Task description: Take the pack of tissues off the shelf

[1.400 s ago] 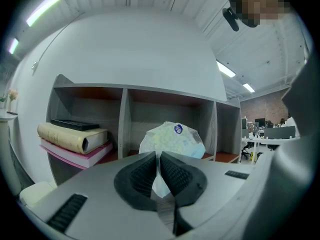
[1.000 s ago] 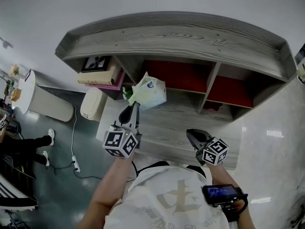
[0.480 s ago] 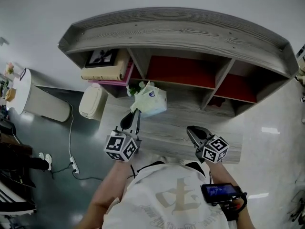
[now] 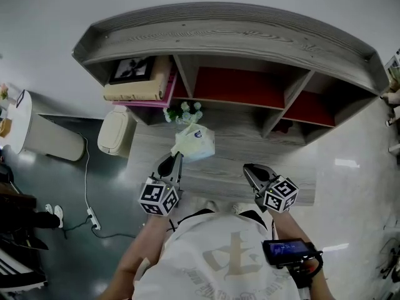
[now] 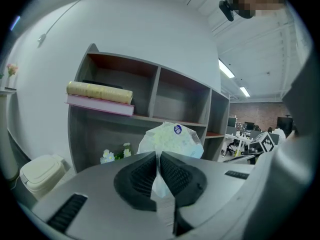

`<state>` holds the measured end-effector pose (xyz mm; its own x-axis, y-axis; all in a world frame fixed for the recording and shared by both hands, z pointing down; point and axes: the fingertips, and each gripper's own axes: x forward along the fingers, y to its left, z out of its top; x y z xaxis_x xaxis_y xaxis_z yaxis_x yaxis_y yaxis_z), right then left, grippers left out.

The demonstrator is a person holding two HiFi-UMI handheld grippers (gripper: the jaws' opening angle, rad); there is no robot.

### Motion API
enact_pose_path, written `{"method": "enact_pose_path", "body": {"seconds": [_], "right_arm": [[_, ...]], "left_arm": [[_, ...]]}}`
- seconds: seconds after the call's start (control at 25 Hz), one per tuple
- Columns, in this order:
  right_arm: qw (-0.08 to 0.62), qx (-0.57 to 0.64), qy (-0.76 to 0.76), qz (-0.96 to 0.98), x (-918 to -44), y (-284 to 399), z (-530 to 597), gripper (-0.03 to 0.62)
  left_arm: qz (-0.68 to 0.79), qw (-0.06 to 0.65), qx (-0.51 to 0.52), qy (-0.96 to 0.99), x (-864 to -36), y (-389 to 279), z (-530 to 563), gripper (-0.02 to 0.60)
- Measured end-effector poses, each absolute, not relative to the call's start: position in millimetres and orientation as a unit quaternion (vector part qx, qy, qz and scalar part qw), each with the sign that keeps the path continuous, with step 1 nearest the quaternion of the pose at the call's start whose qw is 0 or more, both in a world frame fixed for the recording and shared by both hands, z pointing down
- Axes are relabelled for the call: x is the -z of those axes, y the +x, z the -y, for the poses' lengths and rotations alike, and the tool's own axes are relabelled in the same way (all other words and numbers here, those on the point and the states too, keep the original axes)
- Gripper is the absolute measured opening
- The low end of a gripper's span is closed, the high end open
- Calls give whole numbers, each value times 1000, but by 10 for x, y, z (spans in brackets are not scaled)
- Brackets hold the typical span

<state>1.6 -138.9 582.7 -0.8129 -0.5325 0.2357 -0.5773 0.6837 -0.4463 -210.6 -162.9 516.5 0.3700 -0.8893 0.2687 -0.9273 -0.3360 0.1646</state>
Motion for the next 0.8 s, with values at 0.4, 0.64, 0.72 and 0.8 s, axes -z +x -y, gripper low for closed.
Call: {"method": "enact_pose_path", "body": {"seconds": [0.4, 0.64, 0.72, 0.8], "right_arm": [[51, -257, 315, 912, -5830, -58, 1297, 5], [57, -257, 316, 912, -5851, -74, 1224, 5], [59, -257, 316, 911, -5855, -76, 1197, 5], [60, -258, 317, 911, -5858, -78, 1171, 5]], "left_arm": [[541, 173, -90, 818, -5538, -2129, 1362, 11], [535, 182, -98, 819, -5683, -2124, 1224, 11], [532, 185, -102, 820, -5730, -2125, 1180, 11], [530, 188, -106, 820, -5777, -2129, 1138, 11]]}}
